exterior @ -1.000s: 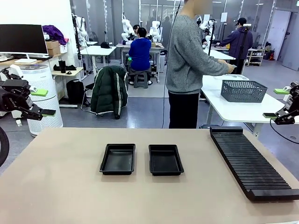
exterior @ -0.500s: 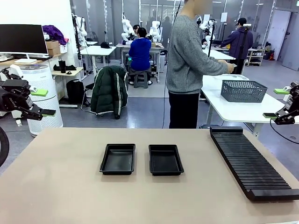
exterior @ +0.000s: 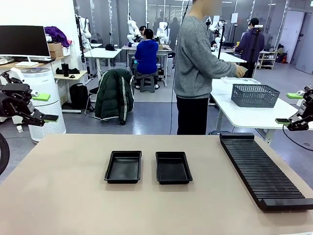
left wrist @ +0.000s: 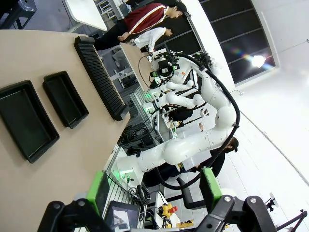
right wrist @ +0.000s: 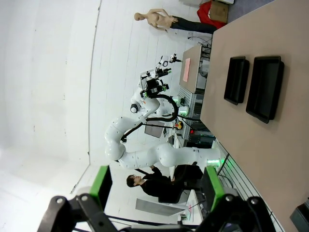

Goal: Inspect and transfer BCBs to ESD trays.
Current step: Pick up the Blank PCB from the PCB Rack and place it in the left ESD tray.

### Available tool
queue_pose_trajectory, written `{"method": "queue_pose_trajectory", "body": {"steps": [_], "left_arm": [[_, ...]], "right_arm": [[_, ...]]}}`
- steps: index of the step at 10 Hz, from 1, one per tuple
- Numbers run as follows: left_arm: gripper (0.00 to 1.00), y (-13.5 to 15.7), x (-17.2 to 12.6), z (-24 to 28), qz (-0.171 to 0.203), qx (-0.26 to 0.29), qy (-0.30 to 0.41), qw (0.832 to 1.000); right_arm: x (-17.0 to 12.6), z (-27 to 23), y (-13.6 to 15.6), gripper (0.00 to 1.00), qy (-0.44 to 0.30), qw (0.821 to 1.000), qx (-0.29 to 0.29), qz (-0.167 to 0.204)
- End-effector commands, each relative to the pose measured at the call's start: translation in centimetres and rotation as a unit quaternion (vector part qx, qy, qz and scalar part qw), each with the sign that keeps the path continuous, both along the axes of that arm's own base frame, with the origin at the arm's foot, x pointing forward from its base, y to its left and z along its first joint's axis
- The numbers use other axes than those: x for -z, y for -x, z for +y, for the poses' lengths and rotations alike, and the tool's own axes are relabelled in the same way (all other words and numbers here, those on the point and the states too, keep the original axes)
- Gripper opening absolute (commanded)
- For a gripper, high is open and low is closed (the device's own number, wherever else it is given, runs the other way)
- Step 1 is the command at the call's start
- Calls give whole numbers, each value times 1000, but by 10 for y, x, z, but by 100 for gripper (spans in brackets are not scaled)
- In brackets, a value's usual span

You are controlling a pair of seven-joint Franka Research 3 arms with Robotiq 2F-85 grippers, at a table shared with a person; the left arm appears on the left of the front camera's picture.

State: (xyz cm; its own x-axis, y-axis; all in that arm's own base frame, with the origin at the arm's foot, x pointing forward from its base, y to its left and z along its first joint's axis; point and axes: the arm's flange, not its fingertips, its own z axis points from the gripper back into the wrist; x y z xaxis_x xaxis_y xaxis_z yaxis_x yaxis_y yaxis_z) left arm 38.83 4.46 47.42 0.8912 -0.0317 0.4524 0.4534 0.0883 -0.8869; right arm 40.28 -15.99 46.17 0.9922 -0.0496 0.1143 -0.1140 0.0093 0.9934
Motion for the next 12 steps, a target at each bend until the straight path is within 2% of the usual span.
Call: {"method": "queue_pose_trajectory", "body": {"steps": [1, 12], "left_arm": [[100, 1, -1, 1, 0, 0, -1, 1000], [100, 1, -1, 1, 0, 0, -1, 1000]], "right_arm": [[0, -1, 1, 100, -1, 1000, 2, 0], [0, -1, 1, 100, -1, 1000, 2, 0]]}}
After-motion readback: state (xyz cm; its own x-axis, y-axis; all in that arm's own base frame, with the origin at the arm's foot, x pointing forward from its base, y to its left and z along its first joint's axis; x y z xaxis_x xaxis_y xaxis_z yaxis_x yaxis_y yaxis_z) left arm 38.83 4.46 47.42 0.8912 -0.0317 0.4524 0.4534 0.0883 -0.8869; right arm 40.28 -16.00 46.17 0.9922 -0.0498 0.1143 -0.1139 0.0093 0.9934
